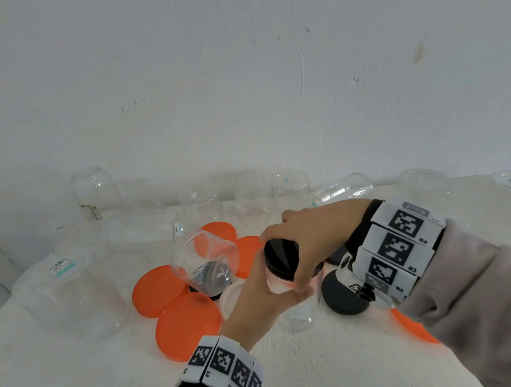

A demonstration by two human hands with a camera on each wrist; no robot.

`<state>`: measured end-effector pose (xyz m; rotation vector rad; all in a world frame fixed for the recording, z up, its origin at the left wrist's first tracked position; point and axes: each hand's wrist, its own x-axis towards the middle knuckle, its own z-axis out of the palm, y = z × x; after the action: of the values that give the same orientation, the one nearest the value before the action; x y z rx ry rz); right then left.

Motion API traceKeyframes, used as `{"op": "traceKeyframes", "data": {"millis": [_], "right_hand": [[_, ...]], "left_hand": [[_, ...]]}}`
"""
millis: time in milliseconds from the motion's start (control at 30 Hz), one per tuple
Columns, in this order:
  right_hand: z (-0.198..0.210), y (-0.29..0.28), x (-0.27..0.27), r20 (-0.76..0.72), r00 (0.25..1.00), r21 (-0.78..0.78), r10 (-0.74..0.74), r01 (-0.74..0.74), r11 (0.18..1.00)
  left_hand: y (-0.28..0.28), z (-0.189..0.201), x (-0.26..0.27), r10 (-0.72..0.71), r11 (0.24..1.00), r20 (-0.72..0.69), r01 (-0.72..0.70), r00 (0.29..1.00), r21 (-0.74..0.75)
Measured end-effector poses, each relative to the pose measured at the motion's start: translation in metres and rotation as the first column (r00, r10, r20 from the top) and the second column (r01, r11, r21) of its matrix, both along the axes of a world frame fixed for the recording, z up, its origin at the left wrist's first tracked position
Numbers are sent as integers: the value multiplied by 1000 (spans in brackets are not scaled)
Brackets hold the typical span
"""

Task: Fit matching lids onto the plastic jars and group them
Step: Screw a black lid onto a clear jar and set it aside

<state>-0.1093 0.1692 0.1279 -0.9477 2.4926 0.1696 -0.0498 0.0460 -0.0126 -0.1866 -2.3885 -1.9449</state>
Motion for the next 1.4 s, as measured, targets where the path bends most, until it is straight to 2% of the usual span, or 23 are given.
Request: {"op": "traceKeyframes", "data": {"millis": [167, 433, 667, 767, 967, 1033, 1133, 1400], "right_hand": [[3, 2, -1, 19, 999, -41, 50, -49, 998], [-9, 1, -1, -104, 993, -110, -54, 43, 993], [-1, 4, 1, -6, 999, -70, 53, -53, 996], [-2, 4, -1, -41, 998, -121, 49, -54, 991], [-16, 4, 1, -185, 981, -147, -56, 29, 989], [-13, 6, 1, -108, 993, -146, -54, 38, 989], [-5, 10, 0, 8, 1000, -107, 27, -26, 994], [-9, 11, -3, -65, 997, -236, 30, -45, 971]], "left_hand": [[1, 1, 0, 0, 1000, -21, 0, 1000, -7], [-1, -2, 0, 8, 1000, 29, -8, 1000, 13], [0, 0, 0, 8, 1000, 10, -9, 1000, 5], [0, 0, 0, 5, 1000, 12, -5, 1000, 6], [0, 0, 0, -12, 1000, 17, 11, 1000, 26], [1, -1, 0, -12, 1000, 8, 11, 1000, 26], [1, -2, 0, 2, 1000, -4, -2, 1000, 23], [0, -4, -1, 6, 1000, 8, -6, 1000, 11]]}}
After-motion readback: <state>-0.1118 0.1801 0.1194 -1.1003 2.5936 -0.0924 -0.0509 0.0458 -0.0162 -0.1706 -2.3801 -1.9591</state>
